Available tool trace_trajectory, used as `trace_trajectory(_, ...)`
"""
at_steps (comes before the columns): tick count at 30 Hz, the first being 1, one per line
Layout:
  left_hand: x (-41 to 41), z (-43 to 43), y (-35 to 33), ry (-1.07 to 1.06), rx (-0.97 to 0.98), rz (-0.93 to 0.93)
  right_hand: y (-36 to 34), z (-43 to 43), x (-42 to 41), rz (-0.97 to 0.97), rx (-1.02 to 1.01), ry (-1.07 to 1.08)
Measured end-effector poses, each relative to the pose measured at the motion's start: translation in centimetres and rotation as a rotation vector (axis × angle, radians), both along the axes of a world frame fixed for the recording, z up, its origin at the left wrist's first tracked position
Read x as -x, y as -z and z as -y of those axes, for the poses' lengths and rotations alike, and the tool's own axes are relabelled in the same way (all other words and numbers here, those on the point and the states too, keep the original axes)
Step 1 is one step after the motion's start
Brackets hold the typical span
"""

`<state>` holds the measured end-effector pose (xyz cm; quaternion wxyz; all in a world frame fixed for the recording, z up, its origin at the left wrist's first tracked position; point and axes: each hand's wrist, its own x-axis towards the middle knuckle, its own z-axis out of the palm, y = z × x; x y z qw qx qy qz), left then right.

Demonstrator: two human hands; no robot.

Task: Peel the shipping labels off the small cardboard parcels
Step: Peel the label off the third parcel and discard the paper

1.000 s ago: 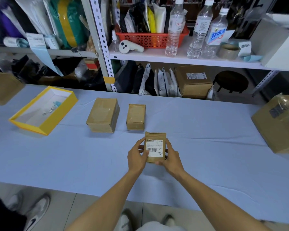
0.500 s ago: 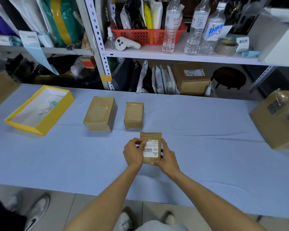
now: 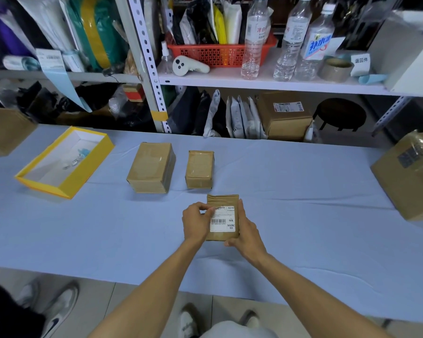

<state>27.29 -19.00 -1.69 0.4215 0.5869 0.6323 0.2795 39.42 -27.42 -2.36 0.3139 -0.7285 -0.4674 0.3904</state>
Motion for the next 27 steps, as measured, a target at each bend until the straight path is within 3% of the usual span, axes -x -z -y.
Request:
trace_trajectory(9,-0.3,0.0,-0.4,0.015,0.069,0.068,-0.4,-0.1,-0.6,0.052,0.042,-0.059)
trace_trajectory(27,0.2,0.1,-0.6,0.099,0.024,0.097,-1.4,0.0,-0.8,0.011,0.039,-0.053)
